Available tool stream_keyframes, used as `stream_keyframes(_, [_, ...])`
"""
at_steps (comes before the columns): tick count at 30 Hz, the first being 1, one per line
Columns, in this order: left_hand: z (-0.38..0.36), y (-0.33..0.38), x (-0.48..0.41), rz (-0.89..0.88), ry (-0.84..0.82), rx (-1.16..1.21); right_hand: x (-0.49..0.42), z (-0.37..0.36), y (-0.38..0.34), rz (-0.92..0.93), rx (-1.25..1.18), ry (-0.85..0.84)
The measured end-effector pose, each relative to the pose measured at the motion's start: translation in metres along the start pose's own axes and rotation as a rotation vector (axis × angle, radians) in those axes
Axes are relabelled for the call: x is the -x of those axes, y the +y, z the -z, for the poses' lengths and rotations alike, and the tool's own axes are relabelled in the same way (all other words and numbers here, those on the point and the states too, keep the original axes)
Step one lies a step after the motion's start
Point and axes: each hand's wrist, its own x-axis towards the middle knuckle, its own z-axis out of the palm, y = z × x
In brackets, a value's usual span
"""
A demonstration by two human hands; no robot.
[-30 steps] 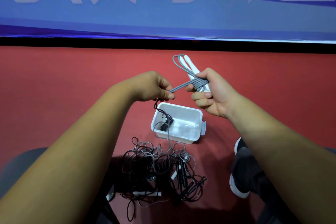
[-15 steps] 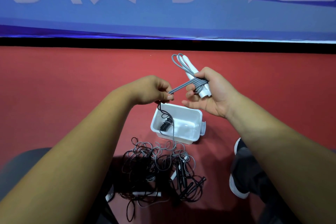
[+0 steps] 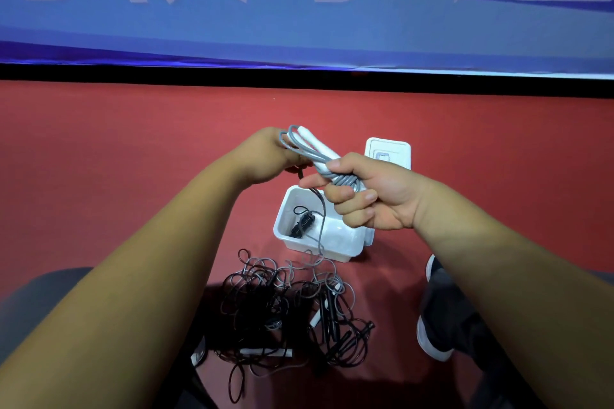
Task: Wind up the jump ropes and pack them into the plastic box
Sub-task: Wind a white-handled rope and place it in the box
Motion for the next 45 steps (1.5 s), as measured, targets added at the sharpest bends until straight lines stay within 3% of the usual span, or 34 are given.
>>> stream_keyframes(5, [0.005,0.011,0.007,-0.119,-0.085,0.098,-0.003,0.008,0.007,-0.082,-0.022,-0.247])
stream_keyframes(8, [0.010,0.015,0.005,-0.136,-0.093,0.182,-0.002,0.009,0.007,-0.118,-0.002,-0.281])
stream_keyframes(11, [0.015,0.023,0.002,-0.117,-0.108,0.246,0.000,0.007,0.006,-0.153,0.085,-0.203])
stream_keyframes(21, [0.005,0.057,0.004,-0.128,-0.126,0.020,-0.005,0.006,0.014,-0.227,0.293,-0.011])
stream_keyframes(29, [0.006,0.057,0.002,-0.151,-0.080,-0.112,-0.010,0.010,0.016,-0.175,0.210,0.106])
stream_keyframes(36, [0.015,0.068,0.006,-0.275,-0.064,-0.378,-0.009,0.009,0.011,-0.147,0.119,0.175])
stream_keyframes(42, [0.028,0.068,0.014,-0.333,-0.104,-0.503,-0.014,0.018,0.007,-0.013,-0.110,0.222])
stream_keyframes(45, [0.032,0.065,0.016,-0.266,-0.144,-0.476,-0.012,0.019,0.004,0.066,-0.178,0.221])
